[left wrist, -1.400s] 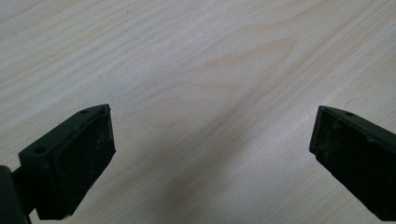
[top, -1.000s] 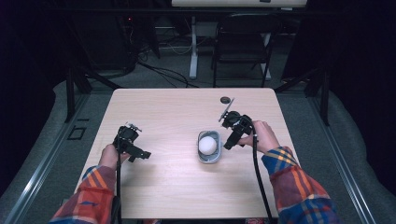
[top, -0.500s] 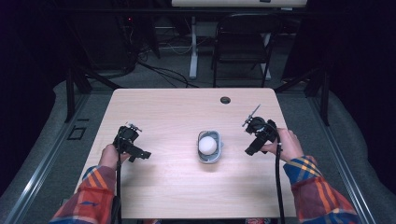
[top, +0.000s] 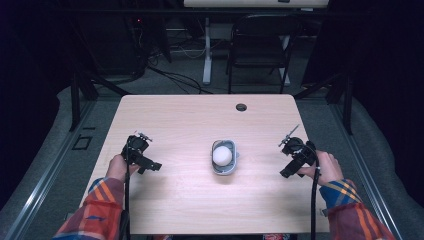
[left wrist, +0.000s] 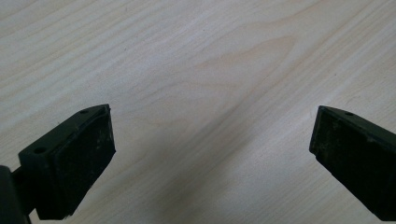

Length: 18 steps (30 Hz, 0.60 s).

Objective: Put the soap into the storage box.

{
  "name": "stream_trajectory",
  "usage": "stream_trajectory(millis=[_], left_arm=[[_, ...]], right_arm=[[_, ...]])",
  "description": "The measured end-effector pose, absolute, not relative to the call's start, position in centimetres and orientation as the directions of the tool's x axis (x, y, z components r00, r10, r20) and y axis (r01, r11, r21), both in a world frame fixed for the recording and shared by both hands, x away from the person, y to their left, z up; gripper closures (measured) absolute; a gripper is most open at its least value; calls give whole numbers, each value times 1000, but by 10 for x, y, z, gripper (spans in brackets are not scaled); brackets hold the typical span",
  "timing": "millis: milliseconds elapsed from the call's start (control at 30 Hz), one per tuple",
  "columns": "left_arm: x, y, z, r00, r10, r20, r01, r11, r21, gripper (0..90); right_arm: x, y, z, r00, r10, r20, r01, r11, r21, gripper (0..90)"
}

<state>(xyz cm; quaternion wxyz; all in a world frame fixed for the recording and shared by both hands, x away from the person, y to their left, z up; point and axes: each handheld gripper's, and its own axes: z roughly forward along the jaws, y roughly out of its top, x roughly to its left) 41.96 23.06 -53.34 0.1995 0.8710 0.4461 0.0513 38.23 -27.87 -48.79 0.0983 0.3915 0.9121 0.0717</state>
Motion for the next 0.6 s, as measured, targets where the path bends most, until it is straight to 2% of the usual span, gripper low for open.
stream_trajectory(millis=[200, 267, 300, 367, 433, 500, 533, 600], left_arm=[[420, 231, -533, 599, 795, -92, 756, -525, 391, 0], [419, 231, -534, 599, 796, -90, 755, -524, 394, 0], [420, 230, -534, 600, 795, -91, 755, -525, 392, 0], [420, 230, -534, 603, 792, -91, 753, -529, 391, 0], [419, 230, -534, 605, 791, -87, 751, -531, 393, 0], [419, 229, -534, 602, 793, -91, 754, -527, 393, 0], [419, 229, -534, 602, 793, -91, 754, -527, 394, 0], [419, 230, -534, 604, 792, -88, 752, -529, 393, 0]], right_arm=[[369, -297, -507, -632, 757, -168, 733, 654, 187, 29], [368, -302, -513, -635, 758, -147, 736, 652, 184, 30], [365, -303, -520, -613, 777, -141, 746, 629, 218, 30], [366, -304, -524, -641, 748, -171, 735, 663, 143, 29], [364, -302, -532, -630, 756, -177, 741, 654, 155, 29], [366, -301, -529, -651, 729, -213, 726, 679, 104, 29], [364, -301, -533, -630, 749, -204, 735, 660, 155, 29], [366, -301, -529, -656, 723, -218, 718, 686, 115, 30]])
